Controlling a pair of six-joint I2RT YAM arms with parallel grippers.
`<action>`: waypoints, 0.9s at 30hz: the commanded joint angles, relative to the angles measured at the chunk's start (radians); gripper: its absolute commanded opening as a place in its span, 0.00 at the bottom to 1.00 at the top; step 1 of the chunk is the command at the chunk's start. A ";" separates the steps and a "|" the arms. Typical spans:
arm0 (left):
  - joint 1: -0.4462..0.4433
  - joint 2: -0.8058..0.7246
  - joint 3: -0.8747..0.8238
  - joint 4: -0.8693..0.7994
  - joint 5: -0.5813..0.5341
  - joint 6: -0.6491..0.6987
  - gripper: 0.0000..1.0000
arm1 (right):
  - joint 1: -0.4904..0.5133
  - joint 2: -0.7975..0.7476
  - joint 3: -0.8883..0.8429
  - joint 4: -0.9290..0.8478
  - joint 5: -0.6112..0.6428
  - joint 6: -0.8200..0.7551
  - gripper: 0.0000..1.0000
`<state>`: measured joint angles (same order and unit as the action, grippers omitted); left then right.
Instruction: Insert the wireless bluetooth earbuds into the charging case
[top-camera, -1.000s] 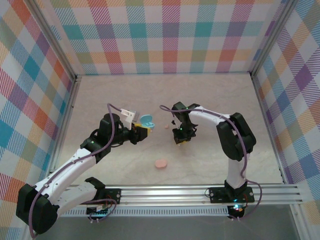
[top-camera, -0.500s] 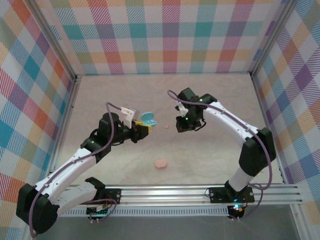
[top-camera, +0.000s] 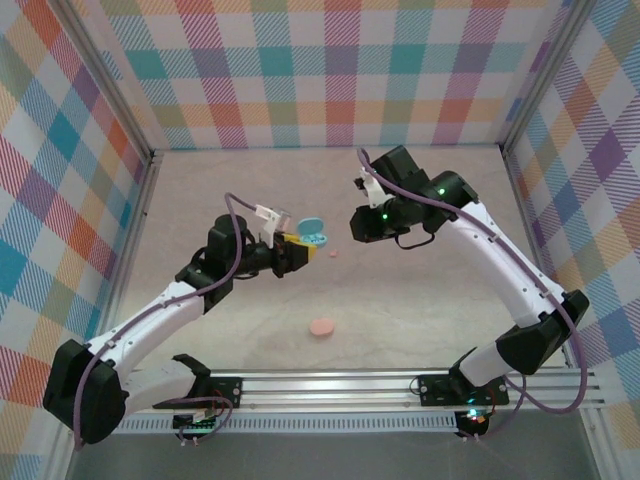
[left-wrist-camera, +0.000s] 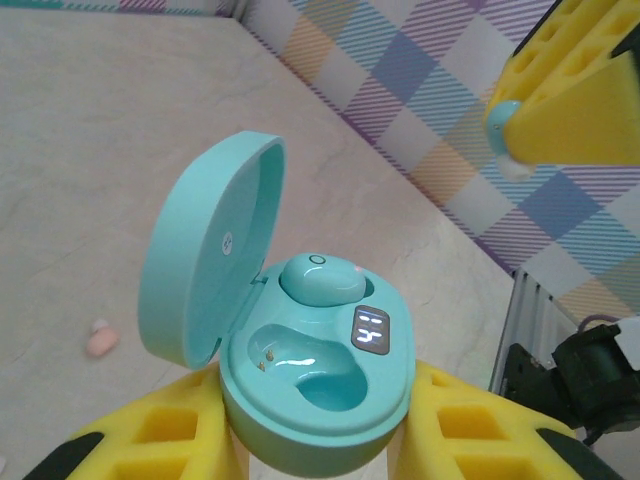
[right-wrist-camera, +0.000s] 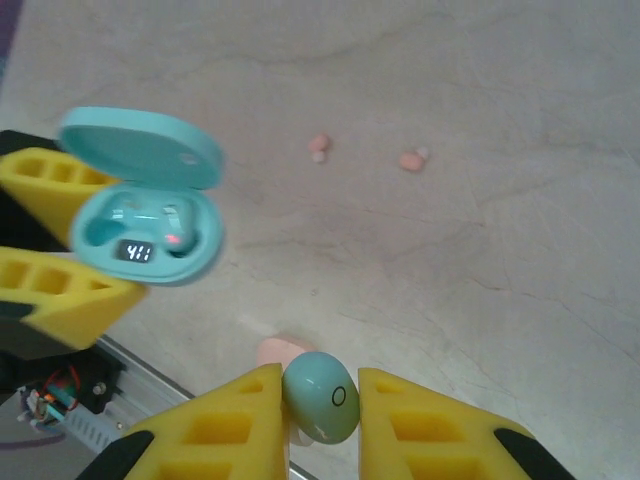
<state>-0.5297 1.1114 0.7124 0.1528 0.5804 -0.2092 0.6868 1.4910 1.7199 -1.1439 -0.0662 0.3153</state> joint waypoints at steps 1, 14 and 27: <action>-0.011 0.020 0.034 0.113 0.078 0.000 0.00 | 0.049 0.001 0.068 -0.021 0.006 0.027 0.21; -0.055 0.021 0.012 0.170 0.106 0.024 0.00 | 0.165 0.091 0.129 0.075 -0.002 0.030 0.20; -0.084 -0.017 -0.013 0.162 0.109 0.158 0.00 | 0.210 0.078 0.101 0.116 0.086 -0.015 0.20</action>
<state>-0.6025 1.1149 0.7147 0.2848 0.6724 -0.1017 0.8806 1.5887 1.8374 -1.0508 -0.0174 0.3256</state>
